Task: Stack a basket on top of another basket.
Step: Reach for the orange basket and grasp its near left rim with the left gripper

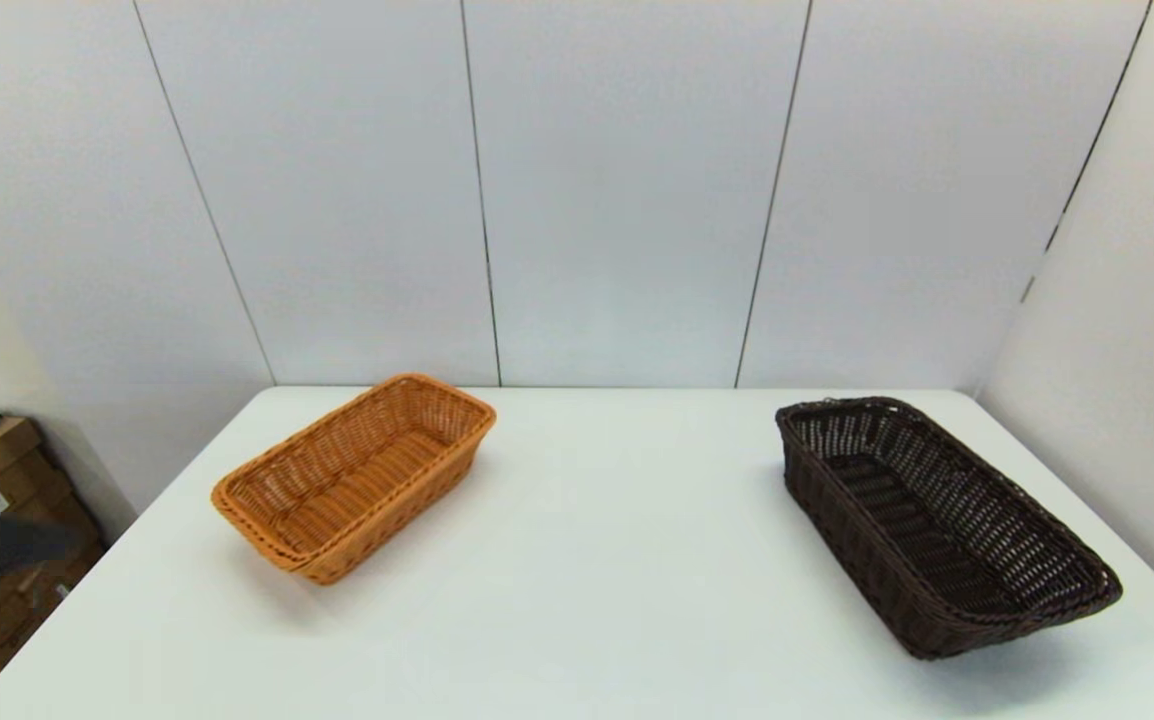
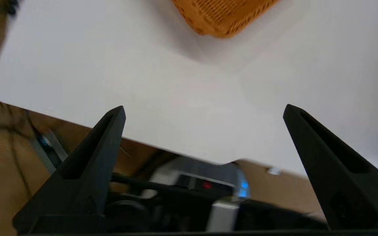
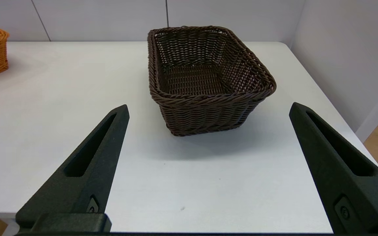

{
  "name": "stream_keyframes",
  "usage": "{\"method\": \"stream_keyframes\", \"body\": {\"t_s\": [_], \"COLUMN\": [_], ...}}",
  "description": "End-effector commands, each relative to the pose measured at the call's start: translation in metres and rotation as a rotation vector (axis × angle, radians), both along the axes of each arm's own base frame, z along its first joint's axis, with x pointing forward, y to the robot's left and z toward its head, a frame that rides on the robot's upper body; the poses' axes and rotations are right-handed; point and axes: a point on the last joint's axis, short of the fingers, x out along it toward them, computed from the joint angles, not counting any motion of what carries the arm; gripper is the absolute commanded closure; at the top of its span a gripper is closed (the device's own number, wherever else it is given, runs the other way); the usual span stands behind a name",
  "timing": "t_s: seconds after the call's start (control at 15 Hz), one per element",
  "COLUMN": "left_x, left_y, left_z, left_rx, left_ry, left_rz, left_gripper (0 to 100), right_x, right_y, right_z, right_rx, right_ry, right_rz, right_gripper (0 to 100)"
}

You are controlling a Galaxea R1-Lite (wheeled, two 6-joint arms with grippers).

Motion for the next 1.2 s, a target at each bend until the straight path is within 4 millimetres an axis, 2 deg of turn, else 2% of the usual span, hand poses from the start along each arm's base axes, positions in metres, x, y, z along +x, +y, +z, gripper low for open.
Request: {"method": "stream_keyframes", "body": {"t_s": [0.07, 0.33, 0.6, 0.87, 1.2], "left_x": [0.154, 0.205, 0.234, 0.244, 0.236], "left_y": [-0.001, -0.001, 0.009, 0.022, 0.022], "left_z": [-0.018, -0.057, -0.093, -0.127, -0.154], "left_rx": [-0.248, -0.276, -0.286, -0.285, -0.285], "left_ry": [0.285, 0.363, 0.377, 0.41, 0.426], "left_rz": [0.353, 0.446, 0.482, 0.523, 0.521], "left_gripper": [0, 0, 0, 0, 0], "right_x": [0.0, 0.0, 0.0, 0.0, 0.0], "right_y": [0.0, 0.0, 0.0, 0.0, 0.0], "right_z": [0.0, 0.0, 0.0, 0.0, 0.0], "right_rx": [0.0, 0.0, 0.0, 0.0, 0.002], "right_ry": [0.0, 0.0, 0.0, 0.0, 0.0], "right_rz": [0.0, 0.0, 0.0, 0.0, 0.0], "right_gripper": [0, 0, 0, 0, 0]}}
